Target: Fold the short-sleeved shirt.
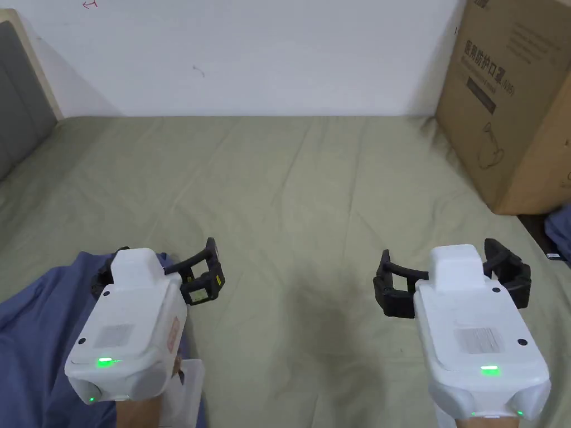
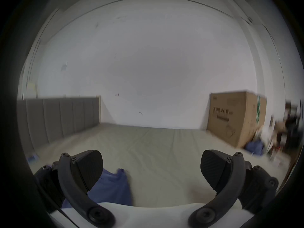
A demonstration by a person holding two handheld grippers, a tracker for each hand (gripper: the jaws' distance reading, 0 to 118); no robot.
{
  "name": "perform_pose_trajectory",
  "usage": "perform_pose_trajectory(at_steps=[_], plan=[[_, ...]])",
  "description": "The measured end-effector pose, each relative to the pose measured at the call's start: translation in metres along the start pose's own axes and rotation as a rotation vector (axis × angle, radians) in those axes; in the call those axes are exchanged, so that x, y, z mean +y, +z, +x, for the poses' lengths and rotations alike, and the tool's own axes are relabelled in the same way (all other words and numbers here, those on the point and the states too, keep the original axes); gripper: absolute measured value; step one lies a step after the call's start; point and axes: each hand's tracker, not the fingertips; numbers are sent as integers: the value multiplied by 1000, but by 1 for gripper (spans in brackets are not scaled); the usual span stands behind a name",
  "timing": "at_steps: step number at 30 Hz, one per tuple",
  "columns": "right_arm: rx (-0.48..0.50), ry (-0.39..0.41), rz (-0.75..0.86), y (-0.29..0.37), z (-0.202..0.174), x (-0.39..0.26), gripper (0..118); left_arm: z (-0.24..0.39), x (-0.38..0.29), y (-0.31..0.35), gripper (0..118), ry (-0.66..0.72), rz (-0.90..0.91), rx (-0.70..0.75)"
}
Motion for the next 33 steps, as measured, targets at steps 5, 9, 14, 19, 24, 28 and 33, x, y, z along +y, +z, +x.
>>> perform_pose_trajectory(at_steps=[5,9,14,19,24,28,33], plan=[[-235,522,159,11,-32,12,117,-40,14,0,118,803,-5,-168],[-360,740,285,18,-44,8,117,-61,4,-4,118,1139,-39,-226],[-220,440,190,20,-27,17,117,-31,20,1,118,655,-44,-122],[16,-89,33,13,9,21,117,25,18,7,118,-95,40,10],[89,-296,-31,8,22,6,117,48,-7,7,118,-450,73,38],[83,-315,-47,7,24,1,117,46,-15,7,118,-441,52,25],[80,-308,-42,9,25,4,117,40,-11,6,118,-390,42,24]])
